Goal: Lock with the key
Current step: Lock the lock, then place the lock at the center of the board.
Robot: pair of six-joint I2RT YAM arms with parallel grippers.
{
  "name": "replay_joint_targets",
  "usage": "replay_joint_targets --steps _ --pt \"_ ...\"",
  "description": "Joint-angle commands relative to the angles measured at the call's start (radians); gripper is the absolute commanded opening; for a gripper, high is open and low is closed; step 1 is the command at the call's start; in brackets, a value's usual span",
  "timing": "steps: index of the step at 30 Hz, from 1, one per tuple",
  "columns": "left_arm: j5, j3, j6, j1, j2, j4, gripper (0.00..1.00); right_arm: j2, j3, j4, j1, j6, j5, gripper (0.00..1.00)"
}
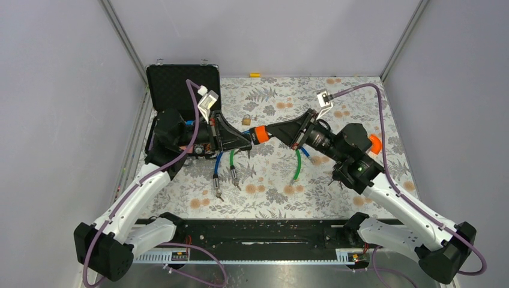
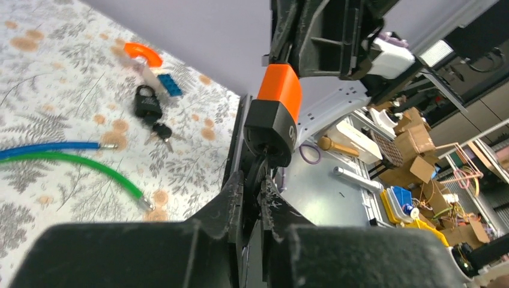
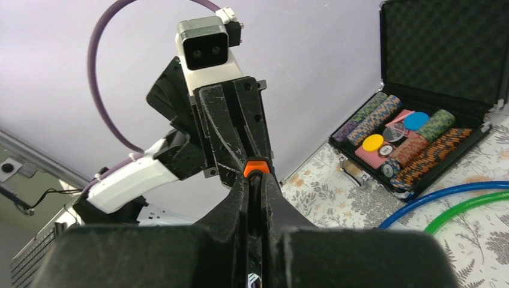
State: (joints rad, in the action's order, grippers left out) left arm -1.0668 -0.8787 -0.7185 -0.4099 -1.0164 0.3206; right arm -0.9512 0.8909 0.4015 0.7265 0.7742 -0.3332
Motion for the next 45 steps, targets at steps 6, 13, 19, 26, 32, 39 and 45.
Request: replay_joint_targets --steps 6,13,19,26,32,39,45 --pt "0.102 -0.083 0.214 0.095 0.030 -0.441 0.00 0.095 0.048 -0.017 -0.007 -0.075 0.103 0.00" --pt "0.046 -0.006 0.119 0.153 0.101 -0.331 0.00 0.119 0.004 0.032 -0.023 -0.033 0.154 0.00" --pt "0.203 -0.040 0.171 0.160 0.100 -0.587 0.00 0.055 0.013 -0.003 -0.023 -0.022 0.098 0.00" --pt "0.584 0.138 0.051 0.091 0.119 -0.727 0.00 -0.054 -0.073 -0.131 -0.023 -0.059 0.004 0.00" --pt "0.765 0.294 -0.055 -0.134 0.067 -0.594 0.00 -0.153 -0.173 -0.268 -0.020 -0.191 -0.071 0.00" --pt "0.901 0.398 -0.203 -0.284 -0.136 -0.291 0.00 -0.290 -0.312 -0.193 -0.007 -0.196 -0.099 0.00" --pt "0.936 0.363 -0.284 -0.370 -0.327 -0.166 0.00 -0.428 -0.379 -0.014 0.031 -0.112 -0.084 0.00"
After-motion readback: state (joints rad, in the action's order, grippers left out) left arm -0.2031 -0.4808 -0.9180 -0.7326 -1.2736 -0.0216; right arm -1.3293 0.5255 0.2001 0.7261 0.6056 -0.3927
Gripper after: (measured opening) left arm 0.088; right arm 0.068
